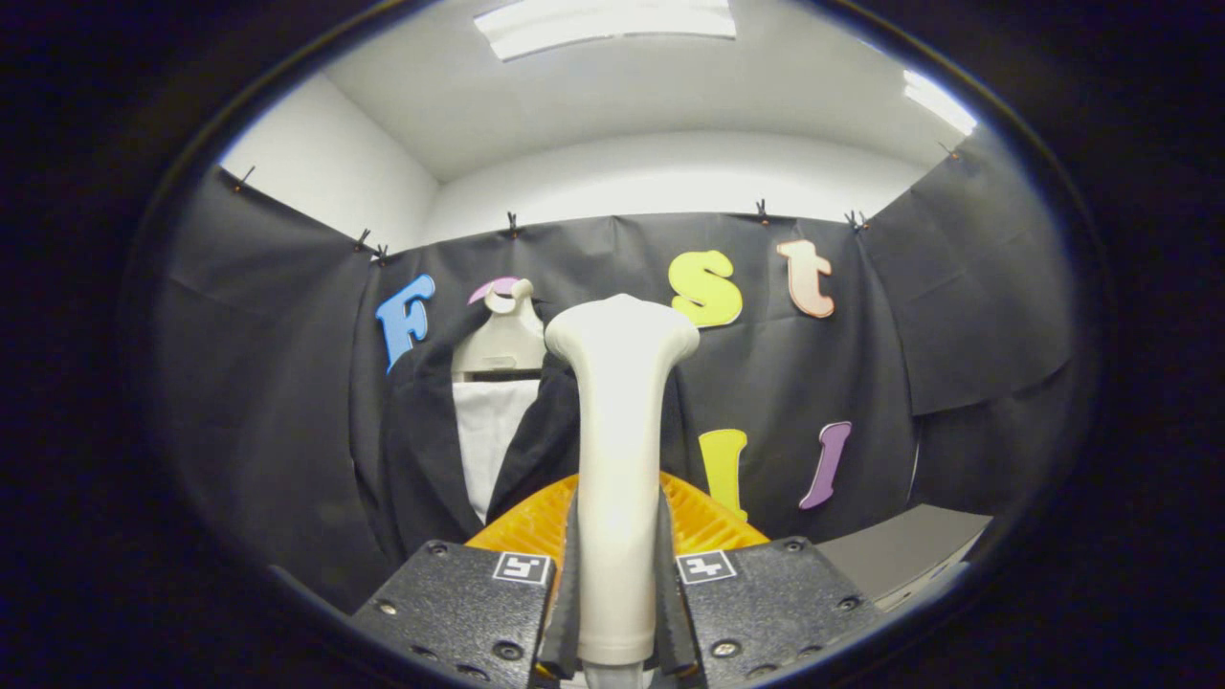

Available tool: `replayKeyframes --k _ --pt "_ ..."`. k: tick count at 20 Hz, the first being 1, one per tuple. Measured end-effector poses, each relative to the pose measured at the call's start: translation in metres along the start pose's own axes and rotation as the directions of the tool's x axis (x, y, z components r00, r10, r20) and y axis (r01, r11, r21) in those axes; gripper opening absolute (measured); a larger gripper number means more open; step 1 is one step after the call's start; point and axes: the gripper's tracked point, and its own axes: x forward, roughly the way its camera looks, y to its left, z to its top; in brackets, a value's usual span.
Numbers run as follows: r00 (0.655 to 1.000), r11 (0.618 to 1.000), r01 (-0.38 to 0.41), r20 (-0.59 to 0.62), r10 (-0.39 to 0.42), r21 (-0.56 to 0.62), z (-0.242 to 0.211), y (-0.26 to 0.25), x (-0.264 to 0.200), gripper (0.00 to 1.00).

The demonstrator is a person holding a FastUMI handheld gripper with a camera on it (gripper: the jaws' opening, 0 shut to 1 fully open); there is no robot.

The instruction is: Iron the clothes twice with a garment steamer, once on the left side and once on the right side.

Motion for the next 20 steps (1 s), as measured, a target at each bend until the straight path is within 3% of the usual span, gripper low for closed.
replayKeyframes --k 4,20 --pt "0.999 0.999 0.034 -0.022 -0.035 -0.033 -0.021 0.009 0.010 0.35" --pt "0.976 0.999 0.000 -0.218 -0.010 -0.044 -0.134 0.003 -0.024 0.35"
